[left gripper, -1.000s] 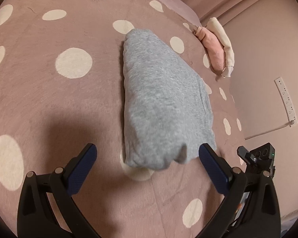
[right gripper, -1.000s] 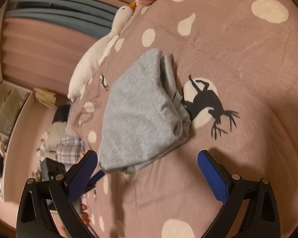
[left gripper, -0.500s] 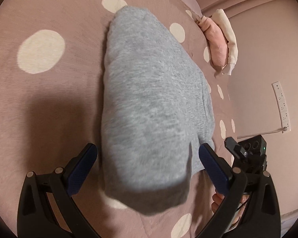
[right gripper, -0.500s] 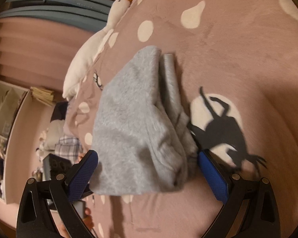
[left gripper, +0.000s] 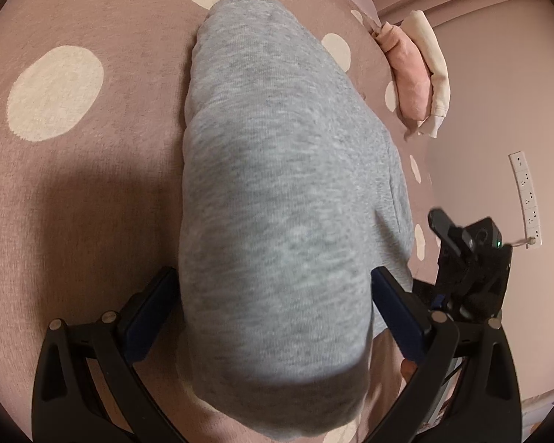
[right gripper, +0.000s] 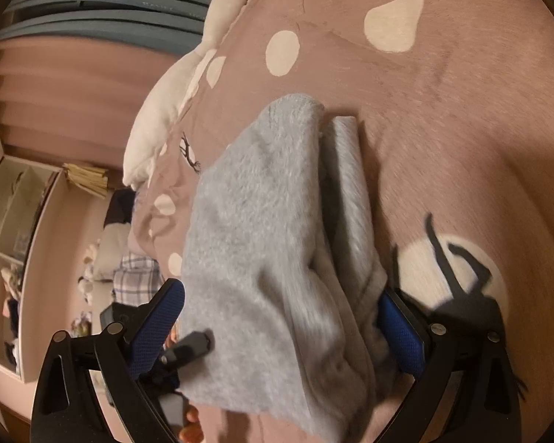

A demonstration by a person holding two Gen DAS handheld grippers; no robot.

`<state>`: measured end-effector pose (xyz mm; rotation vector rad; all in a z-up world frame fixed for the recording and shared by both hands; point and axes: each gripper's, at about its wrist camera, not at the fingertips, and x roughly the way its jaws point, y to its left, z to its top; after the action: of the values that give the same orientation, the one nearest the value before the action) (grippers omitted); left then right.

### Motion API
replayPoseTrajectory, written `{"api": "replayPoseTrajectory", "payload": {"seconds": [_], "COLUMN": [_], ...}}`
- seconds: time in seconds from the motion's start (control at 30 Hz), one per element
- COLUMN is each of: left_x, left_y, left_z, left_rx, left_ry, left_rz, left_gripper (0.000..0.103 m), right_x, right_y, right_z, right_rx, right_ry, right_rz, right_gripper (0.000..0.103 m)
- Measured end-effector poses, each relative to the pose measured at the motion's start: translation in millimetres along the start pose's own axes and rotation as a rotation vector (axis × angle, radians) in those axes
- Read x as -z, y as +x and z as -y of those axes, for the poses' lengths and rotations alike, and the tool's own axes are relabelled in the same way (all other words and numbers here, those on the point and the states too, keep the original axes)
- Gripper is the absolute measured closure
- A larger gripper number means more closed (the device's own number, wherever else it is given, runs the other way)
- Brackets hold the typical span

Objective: Fold small clothes

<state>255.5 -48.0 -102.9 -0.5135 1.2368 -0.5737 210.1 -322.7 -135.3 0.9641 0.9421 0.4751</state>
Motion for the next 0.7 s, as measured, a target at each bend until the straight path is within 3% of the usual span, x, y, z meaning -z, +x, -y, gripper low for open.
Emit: {"api": "replayPoseTrajectory", "payload": {"seconds": [0.17,0.33,0.43,0.5,0.7], "left_x": [-1,2,3,4,6], "left_y": [4,6,7,7,9], "left_z": [3,8,11,14,18], "left_rx": [-0.025,-0.077,-0.106,-0.128,-0.175], "left_ry": [0.006,0.049,0.072,0.086,0.124], "left_rz": [0.002,0.010,0.021,0.031,0.049], "left_gripper": [0.001,0.005,0.011,0.013,0.018], "right_x": [-5,-5,-5,-6,-4], "right_y": [9,13,13,14,14], "right_z": [-9,-14,-13,-11,-21], "right_rx": [0.040,0.088,0.126,0.165,0.236], "right_ry": [-0.038,-0.094,-0.110,-0.120,-0.203], "right_rz": [-0.003,0.010,0.005,-0.003,0.005], "right_gripper": [0.004,0.017,0.030,0.047,0.064]}}
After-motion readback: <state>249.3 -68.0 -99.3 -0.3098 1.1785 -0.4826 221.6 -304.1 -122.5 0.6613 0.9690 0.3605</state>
